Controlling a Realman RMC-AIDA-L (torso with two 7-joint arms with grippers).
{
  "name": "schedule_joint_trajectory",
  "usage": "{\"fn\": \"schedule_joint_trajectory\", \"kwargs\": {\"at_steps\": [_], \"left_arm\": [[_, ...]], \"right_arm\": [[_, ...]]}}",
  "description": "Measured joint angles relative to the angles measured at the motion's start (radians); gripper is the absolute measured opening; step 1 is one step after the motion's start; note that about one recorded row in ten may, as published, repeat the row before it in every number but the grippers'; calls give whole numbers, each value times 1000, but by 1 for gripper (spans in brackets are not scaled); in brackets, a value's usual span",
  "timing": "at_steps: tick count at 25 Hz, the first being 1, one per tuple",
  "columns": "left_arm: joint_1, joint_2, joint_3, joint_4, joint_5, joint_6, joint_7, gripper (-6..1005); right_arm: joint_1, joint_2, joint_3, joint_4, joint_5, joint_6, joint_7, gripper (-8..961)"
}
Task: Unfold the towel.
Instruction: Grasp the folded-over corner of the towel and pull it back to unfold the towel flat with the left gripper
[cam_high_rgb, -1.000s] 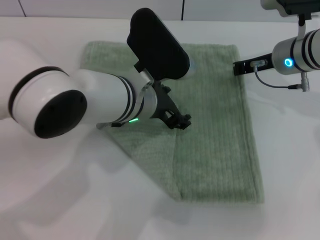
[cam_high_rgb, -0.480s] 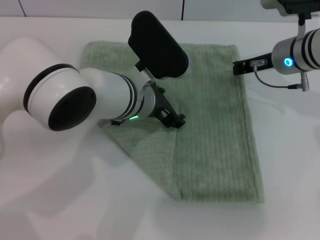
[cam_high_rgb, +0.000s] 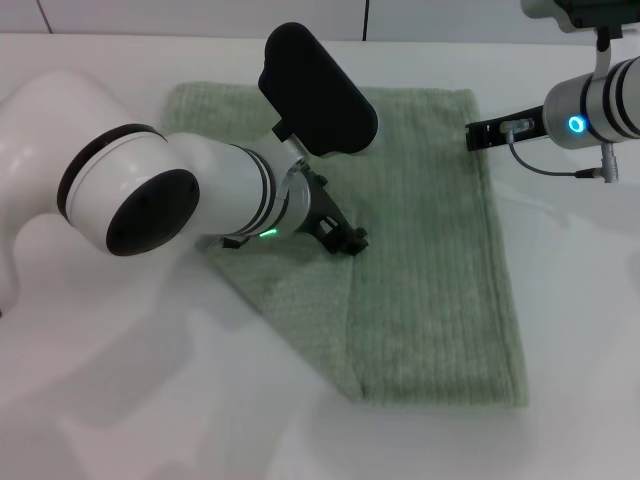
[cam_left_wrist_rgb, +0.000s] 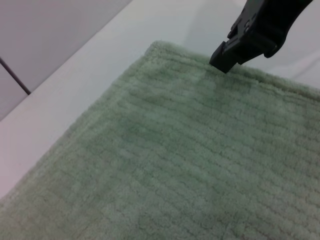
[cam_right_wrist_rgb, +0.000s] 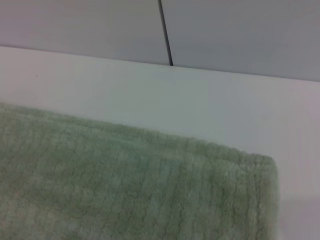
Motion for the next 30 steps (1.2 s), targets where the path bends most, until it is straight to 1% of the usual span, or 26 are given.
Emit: {"fn": "schedule_joint_trajectory", "kwargs": {"at_steps": [16, 23, 28, 30], "left_arm": [[-10, 0, 6, 2, 0, -18, 0, 818], [-51, 0, 11, 21, -1, -65, 6, 818], [-48, 1, 12, -23, 8, -81, 8, 598], [-46, 3, 12, -43, 11, -103, 11, 529]], "right_arm": [[0, 0, 0, 0, -1, 0, 0, -1], [0, 0, 2, 0, -1, 0, -2, -1], [-1, 0, 7, 0, -1, -2, -6, -1], [-1, 0, 8, 0, -1, -5, -6, -1]]}}
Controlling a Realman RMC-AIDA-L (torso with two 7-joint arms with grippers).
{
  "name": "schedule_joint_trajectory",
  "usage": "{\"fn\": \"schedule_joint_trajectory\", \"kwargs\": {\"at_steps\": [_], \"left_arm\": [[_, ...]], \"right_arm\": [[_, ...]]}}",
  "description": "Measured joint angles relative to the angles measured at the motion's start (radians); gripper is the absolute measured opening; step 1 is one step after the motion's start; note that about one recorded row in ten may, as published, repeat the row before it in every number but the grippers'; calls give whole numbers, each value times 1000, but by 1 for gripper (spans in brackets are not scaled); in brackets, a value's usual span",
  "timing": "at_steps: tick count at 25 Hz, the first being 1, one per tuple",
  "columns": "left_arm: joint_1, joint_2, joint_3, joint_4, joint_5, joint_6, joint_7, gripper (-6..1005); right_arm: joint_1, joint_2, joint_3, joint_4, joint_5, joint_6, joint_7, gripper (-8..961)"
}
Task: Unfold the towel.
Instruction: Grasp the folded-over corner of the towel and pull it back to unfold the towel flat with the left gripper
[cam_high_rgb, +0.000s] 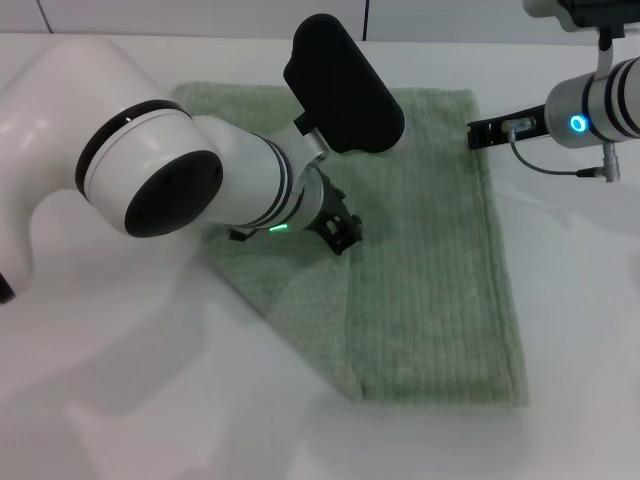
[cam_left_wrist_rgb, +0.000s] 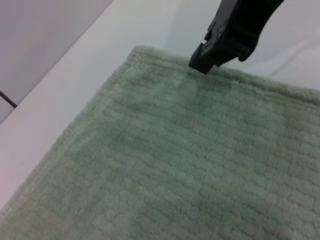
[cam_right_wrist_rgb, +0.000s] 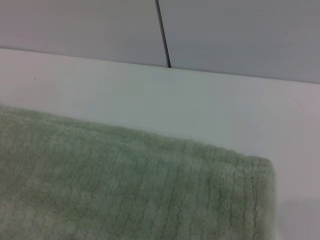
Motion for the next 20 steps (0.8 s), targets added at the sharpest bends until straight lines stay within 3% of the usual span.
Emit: {"fn": "schedule_joint_trajectory", "kwargs": {"at_steps": [4, 7, 12, 20], "left_arm": [[-4, 0, 0, -17, 4, -25, 0, 391], [-5, 0, 0, -34, 15, -40, -2, 160], [13, 0, -5, -76, 51, -54, -10, -2], [18, 0, -14, -129, 77, -109, -22, -1]], "right_arm": [[-1, -1, 0, 0, 0, -1, 0, -1], [-2, -2, 0, 1, 0, 1, -1, 0], [-1, -3, 0, 2, 0, 3, -1, 0], [1, -5, 0, 2, 0, 6, -1, 0]]}}
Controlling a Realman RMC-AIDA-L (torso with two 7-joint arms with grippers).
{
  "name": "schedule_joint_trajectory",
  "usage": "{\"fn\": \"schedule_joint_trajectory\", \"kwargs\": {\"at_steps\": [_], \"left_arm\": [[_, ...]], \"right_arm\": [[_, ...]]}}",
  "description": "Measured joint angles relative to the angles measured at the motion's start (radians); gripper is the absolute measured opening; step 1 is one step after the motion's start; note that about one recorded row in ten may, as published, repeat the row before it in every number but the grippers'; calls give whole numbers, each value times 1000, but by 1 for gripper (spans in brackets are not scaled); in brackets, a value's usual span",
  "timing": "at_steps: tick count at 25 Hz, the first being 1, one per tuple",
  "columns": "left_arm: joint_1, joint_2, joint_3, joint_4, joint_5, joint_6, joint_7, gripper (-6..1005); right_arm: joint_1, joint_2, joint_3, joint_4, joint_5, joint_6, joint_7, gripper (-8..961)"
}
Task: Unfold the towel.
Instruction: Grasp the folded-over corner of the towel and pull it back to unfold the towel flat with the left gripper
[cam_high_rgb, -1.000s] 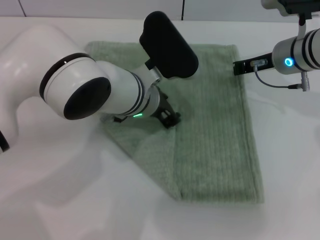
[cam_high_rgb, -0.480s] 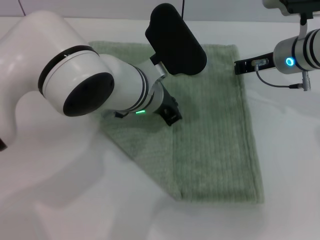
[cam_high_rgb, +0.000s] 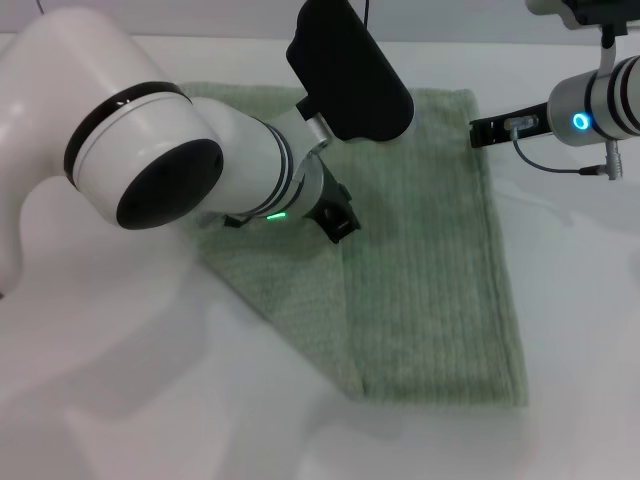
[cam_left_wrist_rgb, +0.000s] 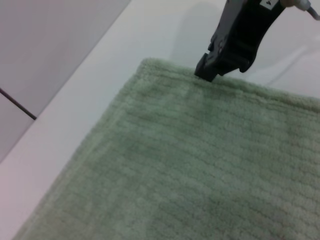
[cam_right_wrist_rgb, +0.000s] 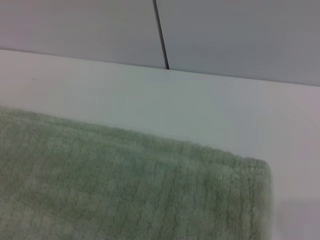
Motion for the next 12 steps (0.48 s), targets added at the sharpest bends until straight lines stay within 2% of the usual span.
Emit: {"fn": "schedule_joint_trajectory", "kwargs": {"at_steps": [12], "left_arm": [[21, 4, -18, -123, 38, -114, -40, 1]], "right_arm": [[0, 0, 0, 1, -1, 3, 1, -1]]}}
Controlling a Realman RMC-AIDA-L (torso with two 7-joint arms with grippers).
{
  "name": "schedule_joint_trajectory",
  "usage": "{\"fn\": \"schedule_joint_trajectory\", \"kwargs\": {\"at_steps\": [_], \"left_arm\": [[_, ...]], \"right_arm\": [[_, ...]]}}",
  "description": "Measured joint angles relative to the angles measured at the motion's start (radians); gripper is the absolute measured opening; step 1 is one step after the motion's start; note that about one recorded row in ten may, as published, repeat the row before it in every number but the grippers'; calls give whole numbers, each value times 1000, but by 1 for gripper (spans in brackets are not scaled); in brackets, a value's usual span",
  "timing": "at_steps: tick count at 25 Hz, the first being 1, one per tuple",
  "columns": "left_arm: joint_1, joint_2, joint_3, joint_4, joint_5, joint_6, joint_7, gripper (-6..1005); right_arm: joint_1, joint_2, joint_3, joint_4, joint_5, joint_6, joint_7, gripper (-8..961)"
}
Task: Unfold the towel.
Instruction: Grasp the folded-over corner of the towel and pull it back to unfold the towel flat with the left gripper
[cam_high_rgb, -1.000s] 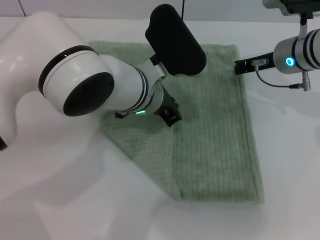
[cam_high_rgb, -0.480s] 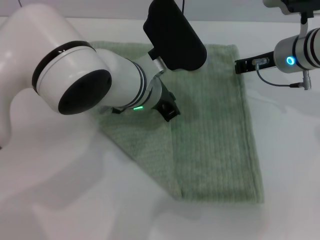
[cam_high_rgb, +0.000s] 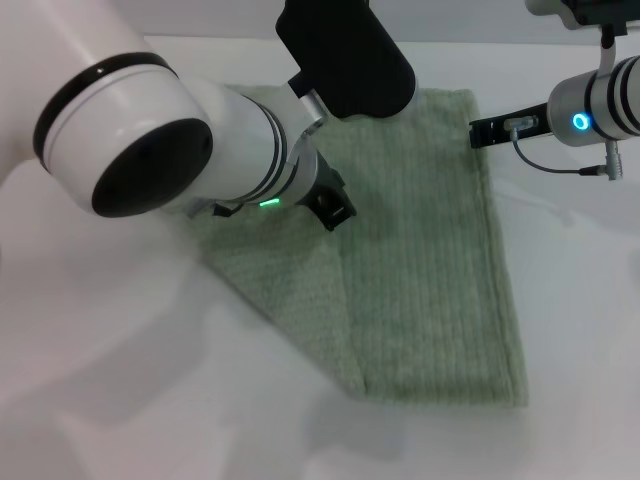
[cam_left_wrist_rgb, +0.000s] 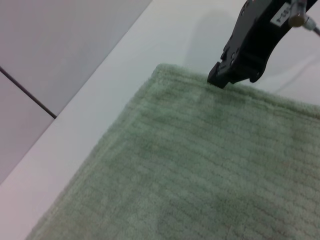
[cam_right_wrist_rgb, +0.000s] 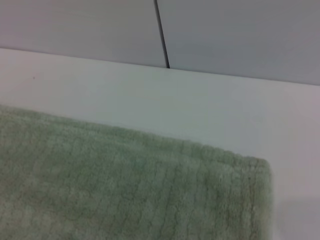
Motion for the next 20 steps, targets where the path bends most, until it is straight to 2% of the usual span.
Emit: {"fn": "schedule_joint_trajectory", "kwargs": {"at_steps": [20], "left_arm": [[9, 1, -46, -108, -2, -155, -6, 5]], "right_arm": [[3, -3, 0, -12, 0, -20, 4, 0]]}}
